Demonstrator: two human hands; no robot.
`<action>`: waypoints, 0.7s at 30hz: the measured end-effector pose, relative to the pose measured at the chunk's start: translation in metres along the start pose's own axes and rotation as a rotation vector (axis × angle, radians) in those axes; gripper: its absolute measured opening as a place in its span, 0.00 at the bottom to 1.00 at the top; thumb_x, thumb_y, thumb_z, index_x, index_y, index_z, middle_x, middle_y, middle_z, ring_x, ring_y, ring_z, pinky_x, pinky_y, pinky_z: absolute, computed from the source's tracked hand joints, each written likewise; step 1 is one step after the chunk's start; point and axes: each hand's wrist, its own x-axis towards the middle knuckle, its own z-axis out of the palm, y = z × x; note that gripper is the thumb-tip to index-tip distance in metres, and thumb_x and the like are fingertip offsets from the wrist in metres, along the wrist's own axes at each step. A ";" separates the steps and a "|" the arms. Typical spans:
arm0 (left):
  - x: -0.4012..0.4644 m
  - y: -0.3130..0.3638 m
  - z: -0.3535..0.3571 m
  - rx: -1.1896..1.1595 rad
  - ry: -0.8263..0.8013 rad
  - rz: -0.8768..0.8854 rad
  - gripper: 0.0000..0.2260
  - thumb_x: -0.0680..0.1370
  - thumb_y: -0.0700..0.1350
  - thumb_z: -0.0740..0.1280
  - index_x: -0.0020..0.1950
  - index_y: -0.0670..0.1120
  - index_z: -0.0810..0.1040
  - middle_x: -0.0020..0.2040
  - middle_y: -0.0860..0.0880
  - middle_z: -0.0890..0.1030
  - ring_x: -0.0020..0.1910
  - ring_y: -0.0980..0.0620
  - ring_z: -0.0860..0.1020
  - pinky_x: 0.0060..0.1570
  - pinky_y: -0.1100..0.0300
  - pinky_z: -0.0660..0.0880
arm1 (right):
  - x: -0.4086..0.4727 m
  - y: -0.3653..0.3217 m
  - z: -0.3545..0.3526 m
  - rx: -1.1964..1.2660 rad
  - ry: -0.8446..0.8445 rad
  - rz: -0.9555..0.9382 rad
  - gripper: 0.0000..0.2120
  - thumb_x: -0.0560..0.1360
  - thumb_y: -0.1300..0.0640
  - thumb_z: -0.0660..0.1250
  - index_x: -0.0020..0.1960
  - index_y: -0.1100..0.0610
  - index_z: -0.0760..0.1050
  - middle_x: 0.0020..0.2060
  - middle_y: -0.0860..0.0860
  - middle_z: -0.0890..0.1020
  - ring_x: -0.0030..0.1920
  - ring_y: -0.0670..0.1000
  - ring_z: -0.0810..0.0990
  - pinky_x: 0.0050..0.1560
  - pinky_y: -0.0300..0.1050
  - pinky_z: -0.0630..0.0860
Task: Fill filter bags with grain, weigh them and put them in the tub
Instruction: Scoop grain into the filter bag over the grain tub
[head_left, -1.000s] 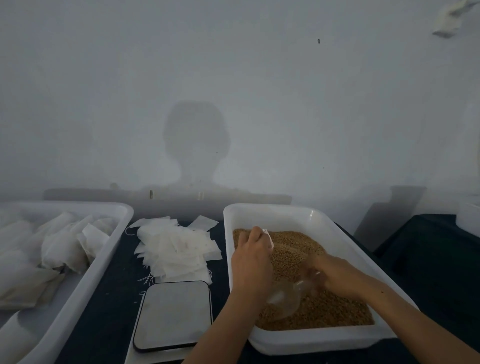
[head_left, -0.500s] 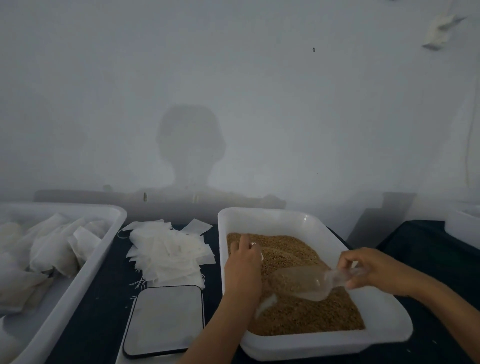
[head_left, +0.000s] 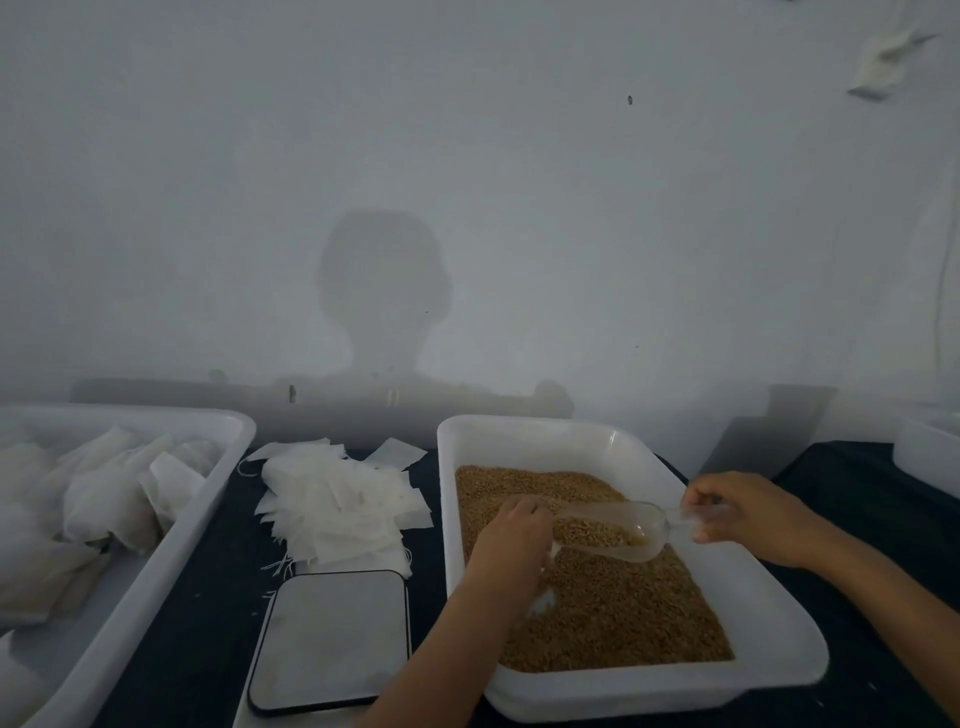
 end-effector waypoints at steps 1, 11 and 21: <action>0.000 0.000 0.000 0.003 -0.001 0.000 0.10 0.78 0.39 0.64 0.58 0.40 0.73 0.62 0.45 0.72 0.63 0.49 0.67 0.61 0.61 0.63 | 0.001 -0.002 -0.001 -0.024 0.005 0.005 0.05 0.71 0.57 0.72 0.41 0.49 0.77 0.41 0.45 0.80 0.46 0.45 0.77 0.51 0.47 0.73; 0.002 -0.001 0.003 -0.010 -0.013 -0.005 0.10 0.78 0.41 0.65 0.58 0.40 0.74 0.62 0.45 0.72 0.63 0.49 0.67 0.63 0.60 0.64 | 0.007 -0.025 -0.020 -0.348 0.101 -0.040 0.08 0.73 0.54 0.70 0.51 0.49 0.75 0.45 0.44 0.78 0.46 0.44 0.76 0.41 0.36 0.69; 0.002 -0.001 0.002 -0.048 0.057 -0.035 0.10 0.78 0.40 0.64 0.59 0.40 0.73 0.61 0.46 0.72 0.61 0.50 0.68 0.60 0.60 0.66 | 0.007 -0.039 -0.030 -0.659 0.256 -0.225 0.06 0.75 0.52 0.66 0.51 0.44 0.72 0.42 0.39 0.71 0.42 0.41 0.71 0.45 0.38 0.58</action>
